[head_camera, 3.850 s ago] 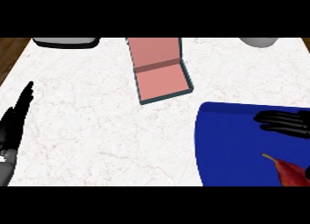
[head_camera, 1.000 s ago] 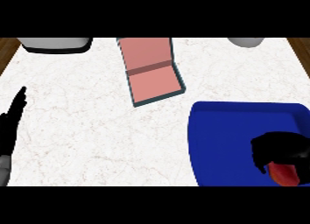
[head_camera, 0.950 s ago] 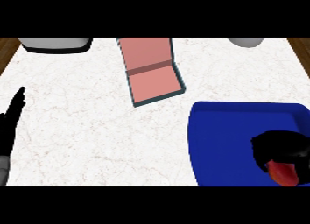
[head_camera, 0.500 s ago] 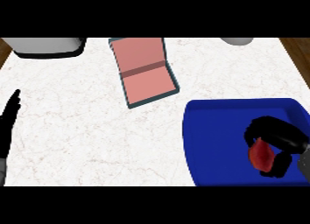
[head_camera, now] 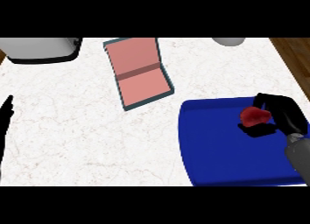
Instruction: Pick the pear from the tray and place it in the cardboard box
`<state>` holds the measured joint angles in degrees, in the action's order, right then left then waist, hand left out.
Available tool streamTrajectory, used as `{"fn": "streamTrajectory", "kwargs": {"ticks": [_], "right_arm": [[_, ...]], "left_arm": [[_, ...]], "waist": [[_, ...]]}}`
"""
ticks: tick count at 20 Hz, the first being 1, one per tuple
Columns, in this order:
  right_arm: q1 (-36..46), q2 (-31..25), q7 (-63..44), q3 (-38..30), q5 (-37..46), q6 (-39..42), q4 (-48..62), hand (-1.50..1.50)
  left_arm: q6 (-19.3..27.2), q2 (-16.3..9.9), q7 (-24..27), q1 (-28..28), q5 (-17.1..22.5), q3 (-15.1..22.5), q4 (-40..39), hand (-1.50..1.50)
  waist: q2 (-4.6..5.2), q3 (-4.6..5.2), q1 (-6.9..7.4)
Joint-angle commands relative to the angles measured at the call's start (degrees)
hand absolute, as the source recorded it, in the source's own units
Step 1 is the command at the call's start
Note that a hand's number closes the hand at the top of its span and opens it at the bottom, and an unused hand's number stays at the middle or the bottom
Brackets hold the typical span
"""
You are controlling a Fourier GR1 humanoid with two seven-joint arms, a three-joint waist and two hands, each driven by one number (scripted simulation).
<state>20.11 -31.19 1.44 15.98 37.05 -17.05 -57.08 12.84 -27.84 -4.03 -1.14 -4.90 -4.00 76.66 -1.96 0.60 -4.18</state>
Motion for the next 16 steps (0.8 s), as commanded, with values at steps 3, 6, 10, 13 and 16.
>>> {"fn": "streamTrajectory", "kwargs": {"ticks": [3, 6, 10, 13, 16], "right_arm": [[6.74, 4.53, -22.16, 2.52, 10.70, -5.71, -13.90, 1.50], [9.57, 8.06, -33.12, 6.16, 17.18, -1.91, -21.56, 1.50], [15.37, 15.21, -45.39, 9.34, 19.89, 8.92, -29.35, 1.50], [21.32, 21.44, -49.79, 8.57, 21.19, 10.08, -28.07, 1.50], [27.06, 25.47, -49.55, 4.10, 19.58, 8.72, -21.86, 1.50]], "left_arm": [[-0.74, -0.65, -0.37, -0.88, -0.46, 0.36, 0.59, 0.00], [-0.59, 0.31, 1.47, -1.01, -0.36, 0.30, -0.19, 0.00], [-2.12, 0.03, 1.34, -1.55, -0.04, 0.27, -0.77, 0.00], [-2.01, 1.17, -1.22, -4.54, -1.01, 1.50, 0.01, 0.00], [-1.46, 2.21, 0.14, -3.35, -1.73, 1.63, 0.95, 0.00]], "waist": [[0.13, -0.05, 1.35], [0.82, -0.22, 2.26], [1.30, -0.41, 3.44], [1.81, -0.53, 4.32], [2.03, -0.58, 5.00]]}}
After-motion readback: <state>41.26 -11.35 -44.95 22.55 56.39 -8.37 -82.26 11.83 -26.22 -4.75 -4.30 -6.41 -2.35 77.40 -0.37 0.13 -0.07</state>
